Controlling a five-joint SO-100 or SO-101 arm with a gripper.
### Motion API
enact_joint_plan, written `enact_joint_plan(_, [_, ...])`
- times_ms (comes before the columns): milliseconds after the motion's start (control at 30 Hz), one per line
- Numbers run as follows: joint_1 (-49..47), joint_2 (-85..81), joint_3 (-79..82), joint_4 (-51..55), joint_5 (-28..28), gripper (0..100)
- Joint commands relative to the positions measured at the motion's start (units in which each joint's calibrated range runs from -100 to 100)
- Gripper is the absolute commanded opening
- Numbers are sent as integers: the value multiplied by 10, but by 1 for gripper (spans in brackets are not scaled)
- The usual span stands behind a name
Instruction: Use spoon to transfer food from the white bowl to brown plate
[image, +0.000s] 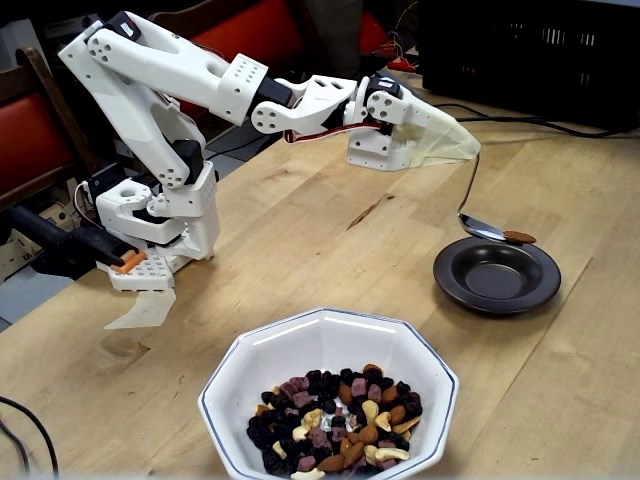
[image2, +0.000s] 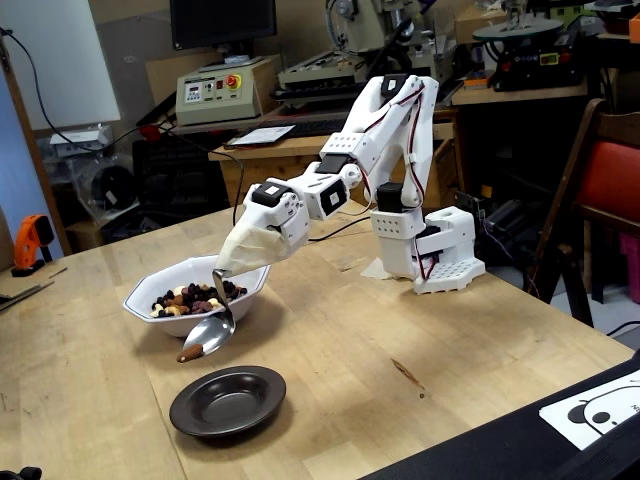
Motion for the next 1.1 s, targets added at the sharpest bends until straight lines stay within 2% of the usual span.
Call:
enact_joint_plan(0, [-2,-3,-40,-7,4,2])
enact_joint_plan(800, [-17,-10,-40,-3,5,2])
enact_joint_plan(1067, [-37,-10,-40,-2,47,2])
